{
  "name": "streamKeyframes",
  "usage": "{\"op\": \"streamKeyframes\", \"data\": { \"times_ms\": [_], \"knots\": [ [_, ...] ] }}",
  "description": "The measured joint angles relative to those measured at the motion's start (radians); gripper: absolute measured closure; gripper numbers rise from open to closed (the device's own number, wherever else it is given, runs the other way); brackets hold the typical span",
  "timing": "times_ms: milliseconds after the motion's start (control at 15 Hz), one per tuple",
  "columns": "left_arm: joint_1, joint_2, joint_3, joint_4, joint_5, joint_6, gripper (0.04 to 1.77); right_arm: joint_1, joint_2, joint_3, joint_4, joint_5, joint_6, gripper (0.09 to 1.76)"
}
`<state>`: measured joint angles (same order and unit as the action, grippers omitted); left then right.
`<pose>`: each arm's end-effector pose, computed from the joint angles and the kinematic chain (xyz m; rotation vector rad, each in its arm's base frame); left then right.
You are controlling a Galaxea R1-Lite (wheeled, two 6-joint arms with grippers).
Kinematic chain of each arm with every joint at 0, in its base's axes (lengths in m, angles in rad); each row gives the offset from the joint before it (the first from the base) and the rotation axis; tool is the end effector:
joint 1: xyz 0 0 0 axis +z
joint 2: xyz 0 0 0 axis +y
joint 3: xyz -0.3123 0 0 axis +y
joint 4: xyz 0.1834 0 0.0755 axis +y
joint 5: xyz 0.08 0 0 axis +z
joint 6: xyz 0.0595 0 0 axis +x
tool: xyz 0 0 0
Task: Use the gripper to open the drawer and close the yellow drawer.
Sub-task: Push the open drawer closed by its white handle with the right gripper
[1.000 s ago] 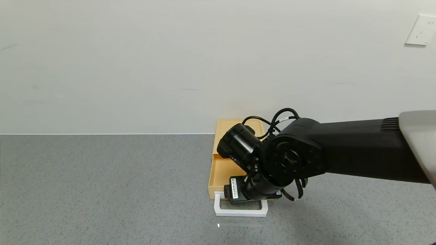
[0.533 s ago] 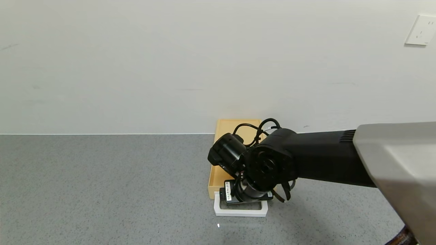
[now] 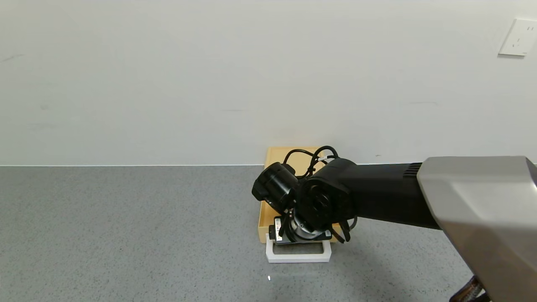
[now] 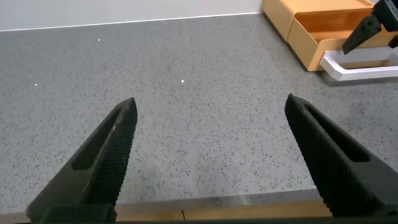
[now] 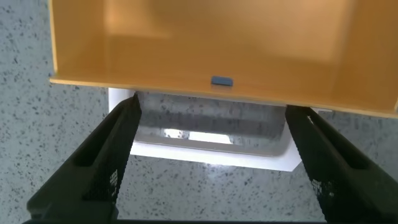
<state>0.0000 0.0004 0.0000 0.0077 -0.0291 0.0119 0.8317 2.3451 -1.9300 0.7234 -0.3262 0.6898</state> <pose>0.0106 -0.0017 0.0744 0.0118 0.0079 -0.0291 0.3332 0.3373 0.0946 -0.0038 1.0380 0.0957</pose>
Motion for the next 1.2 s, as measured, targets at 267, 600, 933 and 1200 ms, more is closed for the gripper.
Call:
{"op": "streamKeyframes", "data": {
  "times_ms": [267, 600, 933, 1200],
  "knots": [
    [0.0, 0.0, 0.0, 0.0, 0.0, 0.0, 0.09, -0.014, 0.011, -0.03, -0.007, -0.002, -0.025, 0.14],
    [0.0, 0.0, 0.0, 0.0, 0.0, 0.0, 0.09, -0.041, 0.017, -0.04, -0.074, -0.002, -0.071, 0.14],
    [0.0, 0.0, 0.0, 0.0, 0.0, 0.0, 0.09, -0.069, 0.031, -0.041, -0.171, -0.002, -0.139, 0.14],
    [0.0, 0.0, 0.0, 0.0, 0.0, 0.0, 0.09, -0.091, 0.046, -0.044, -0.248, -0.002, -0.183, 0.14]
  ]
}}
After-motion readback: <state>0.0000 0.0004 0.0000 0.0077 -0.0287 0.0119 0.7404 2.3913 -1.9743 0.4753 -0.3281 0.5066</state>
